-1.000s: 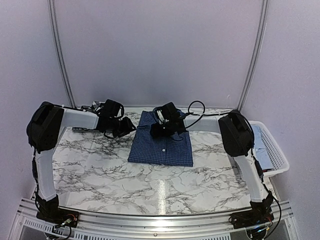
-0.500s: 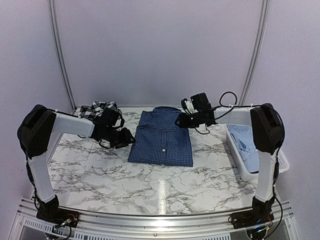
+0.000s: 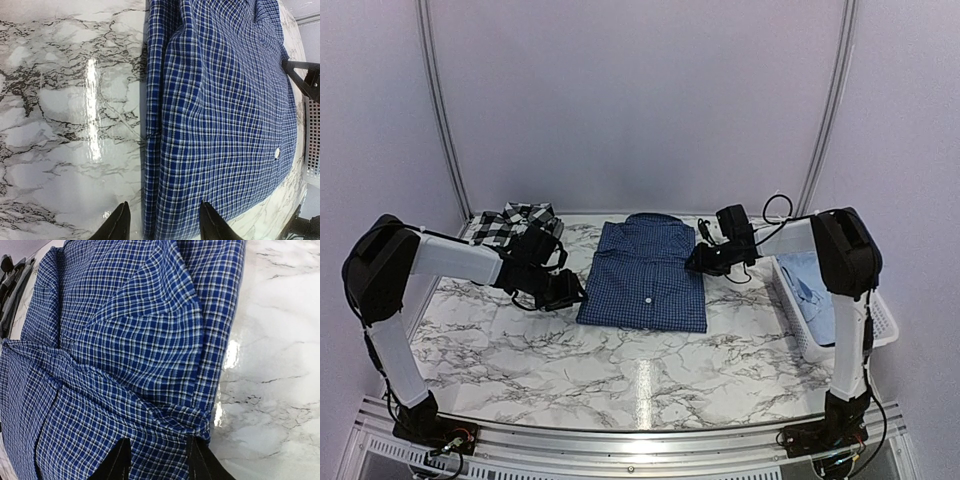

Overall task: Fold and stack the long sleeve shirts
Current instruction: Smooth out the 2/3-rectangle-folded shirt at the center of the board, then pick up the 2/3-rectangle-folded shirt from the center of the board, then fold the 2/3-rectangle-folded shirt at the center of the board.

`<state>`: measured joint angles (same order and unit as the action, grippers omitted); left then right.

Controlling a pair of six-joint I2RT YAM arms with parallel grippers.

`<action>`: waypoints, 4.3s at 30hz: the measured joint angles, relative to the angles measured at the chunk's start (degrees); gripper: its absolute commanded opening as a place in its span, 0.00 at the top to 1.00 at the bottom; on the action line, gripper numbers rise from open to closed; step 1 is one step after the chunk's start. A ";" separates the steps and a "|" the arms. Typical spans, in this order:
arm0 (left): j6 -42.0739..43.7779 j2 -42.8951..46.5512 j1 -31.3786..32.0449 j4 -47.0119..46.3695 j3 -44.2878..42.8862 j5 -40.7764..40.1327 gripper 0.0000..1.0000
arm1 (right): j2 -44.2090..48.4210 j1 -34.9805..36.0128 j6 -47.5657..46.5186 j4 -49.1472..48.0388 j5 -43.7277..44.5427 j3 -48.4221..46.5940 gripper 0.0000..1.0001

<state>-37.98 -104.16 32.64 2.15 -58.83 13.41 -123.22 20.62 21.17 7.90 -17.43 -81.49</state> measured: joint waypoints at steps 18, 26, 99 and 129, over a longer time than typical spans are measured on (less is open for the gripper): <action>-0.68 0.13 2.62 2.23 0.66 -2.16 0.62 | 26.45 2.14 2.03 1.55 1.36 25.22 0.55; -2.56 0.37 3.65 2.03 2.67 -3.69 0.64 | 30.99 9.68 6.34 1.77 -0.59 37.13 0.57; -13.07 33.57 15.76 5.11 23.12 -5.29 1.00 | 59.67 24.35 19.65 10.38 8.79 46.90 1.00; -1.66 -26.51 -7.54 6.16 -35.85 1.16 1.00 | -6.12 0.42 6.01 1.09 5.90 -11.76 1.00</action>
<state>-39.64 -130.67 25.10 8.32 -94.67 14.57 -129.34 21.04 27.18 8.99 -11.53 -93.25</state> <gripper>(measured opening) 0.004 0.002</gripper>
